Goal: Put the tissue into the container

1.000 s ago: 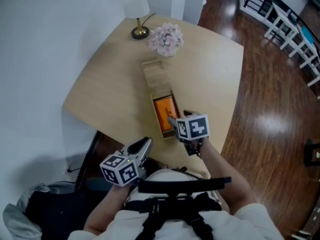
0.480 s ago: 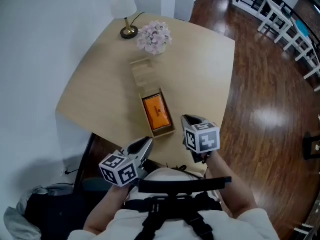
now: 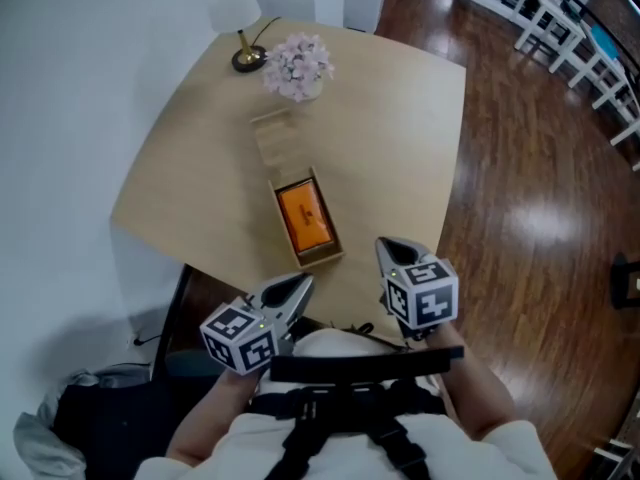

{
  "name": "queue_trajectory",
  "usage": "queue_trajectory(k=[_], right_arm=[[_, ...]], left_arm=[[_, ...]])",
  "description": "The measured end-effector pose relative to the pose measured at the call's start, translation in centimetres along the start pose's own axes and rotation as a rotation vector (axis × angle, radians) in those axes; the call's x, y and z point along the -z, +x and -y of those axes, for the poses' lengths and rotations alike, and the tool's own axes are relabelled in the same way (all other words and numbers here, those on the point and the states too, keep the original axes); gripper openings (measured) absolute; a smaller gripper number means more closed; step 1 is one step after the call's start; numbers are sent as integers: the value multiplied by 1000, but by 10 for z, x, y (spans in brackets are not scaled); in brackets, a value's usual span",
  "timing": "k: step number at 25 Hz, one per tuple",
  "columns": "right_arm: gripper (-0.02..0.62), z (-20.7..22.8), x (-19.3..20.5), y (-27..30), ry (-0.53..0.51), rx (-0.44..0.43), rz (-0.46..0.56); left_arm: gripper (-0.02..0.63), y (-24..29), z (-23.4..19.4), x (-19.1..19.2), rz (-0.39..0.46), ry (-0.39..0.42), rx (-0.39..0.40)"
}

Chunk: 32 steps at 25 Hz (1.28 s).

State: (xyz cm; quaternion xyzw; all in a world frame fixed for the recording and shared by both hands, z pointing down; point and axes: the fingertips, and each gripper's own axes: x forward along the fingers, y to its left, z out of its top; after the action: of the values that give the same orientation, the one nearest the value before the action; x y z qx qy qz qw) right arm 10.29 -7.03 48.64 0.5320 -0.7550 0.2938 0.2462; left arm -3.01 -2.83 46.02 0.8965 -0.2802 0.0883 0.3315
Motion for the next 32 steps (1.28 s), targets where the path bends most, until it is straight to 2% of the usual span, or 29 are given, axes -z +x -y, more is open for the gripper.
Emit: queue_trajectory(k=[8,12,20,32], right_arm=[[2,6,-3,-42,52,-28,83],[2,5,1,-51,63,-50,107],[0,4,14,-56,116,-78,94],[0,0,10,-63,106,-77,109]], left_arm=[[12,3,39,-6,-57,85,111],[3,3,48,-4,-96,104,113],[3,9,50,6,-140,96,108],[3,7,52,6,-137,101,111]])
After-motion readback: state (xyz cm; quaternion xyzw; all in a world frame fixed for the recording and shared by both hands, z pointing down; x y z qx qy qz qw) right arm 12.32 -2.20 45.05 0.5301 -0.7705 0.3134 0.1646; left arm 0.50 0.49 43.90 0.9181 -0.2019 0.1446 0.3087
